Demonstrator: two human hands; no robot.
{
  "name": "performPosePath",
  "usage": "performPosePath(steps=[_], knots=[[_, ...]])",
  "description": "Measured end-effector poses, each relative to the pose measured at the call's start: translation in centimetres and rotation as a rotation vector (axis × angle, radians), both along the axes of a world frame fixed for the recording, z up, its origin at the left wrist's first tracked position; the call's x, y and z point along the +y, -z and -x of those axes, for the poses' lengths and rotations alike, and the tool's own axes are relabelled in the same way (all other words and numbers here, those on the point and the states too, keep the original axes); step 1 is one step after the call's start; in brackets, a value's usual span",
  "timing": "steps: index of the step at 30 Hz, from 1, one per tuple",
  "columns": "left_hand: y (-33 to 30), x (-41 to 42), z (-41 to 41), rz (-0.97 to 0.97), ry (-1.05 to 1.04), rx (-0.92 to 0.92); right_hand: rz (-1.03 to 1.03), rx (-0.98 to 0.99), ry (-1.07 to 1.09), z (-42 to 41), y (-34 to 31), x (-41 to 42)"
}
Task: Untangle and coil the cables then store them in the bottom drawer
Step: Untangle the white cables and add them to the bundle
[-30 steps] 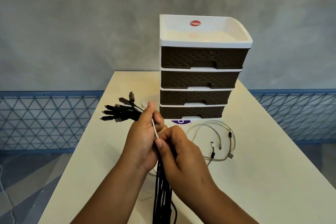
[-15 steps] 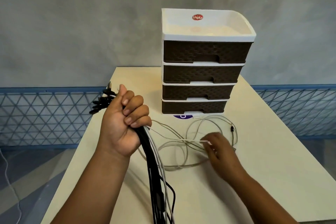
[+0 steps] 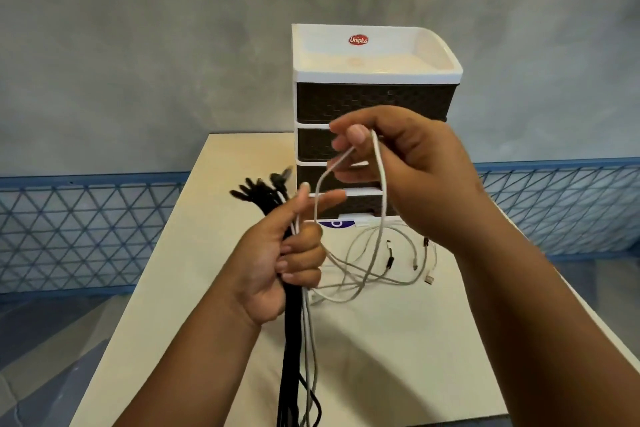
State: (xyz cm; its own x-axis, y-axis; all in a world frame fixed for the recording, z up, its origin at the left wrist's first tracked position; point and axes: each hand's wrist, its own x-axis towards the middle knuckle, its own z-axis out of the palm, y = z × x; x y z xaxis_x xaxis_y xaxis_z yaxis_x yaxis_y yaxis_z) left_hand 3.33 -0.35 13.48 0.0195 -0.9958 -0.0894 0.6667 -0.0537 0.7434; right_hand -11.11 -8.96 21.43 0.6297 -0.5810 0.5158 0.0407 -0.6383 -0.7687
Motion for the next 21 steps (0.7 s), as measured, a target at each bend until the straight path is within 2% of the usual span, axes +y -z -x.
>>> performPosePath(steps=[3,6,7,8,11,12,13,16,18,21], knots=[[-0.2,0.3,0.8,-0.027,0.05,-0.06,-0.044,-0.006,-0.056,-0.5,0.7,-0.4],[0.0,0.6,0.2,-0.023,0.037,0.024,-0.403,-0.094,-0.145,0.6,4.8,-2.2],[0.2,0.8,-0.1,-0.013,0.042,0.049,-0.514,-0.069,-0.145,1.3,7.0,-2.6],[0.2,1.0,-0.4,0.0,0.053,0.075,-0.565,0.018,-0.137,1.9,9.3,-2.7],[0.4,1.5,-0.6,0.026,0.089,0.123,-0.491,0.418,-0.199,3.3,15.4,-1.1],[0.3,1.6,-0.5,0.026,0.099,0.123,-0.479,0.444,-0.201,3.5,16.4,-0.4],[0.2,1.8,-0.3,0.026,0.111,0.117,-0.481,0.402,-0.169,3.4,16.9,0.2],[-0.1,2.1,0.8,0.028,0.161,0.084,-0.555,0.063,0.034,3.8,15.6,0.6],[-0.3,2.4,1.9,0.032,0.215,0.076,-0.527,-0.095,0.107,4.8,13.6,0.5],[-0.3,3.0,3.8,0.046,0.324,0.102,-0.499,-0.251,0.013,7.1,10.3,0.9]])
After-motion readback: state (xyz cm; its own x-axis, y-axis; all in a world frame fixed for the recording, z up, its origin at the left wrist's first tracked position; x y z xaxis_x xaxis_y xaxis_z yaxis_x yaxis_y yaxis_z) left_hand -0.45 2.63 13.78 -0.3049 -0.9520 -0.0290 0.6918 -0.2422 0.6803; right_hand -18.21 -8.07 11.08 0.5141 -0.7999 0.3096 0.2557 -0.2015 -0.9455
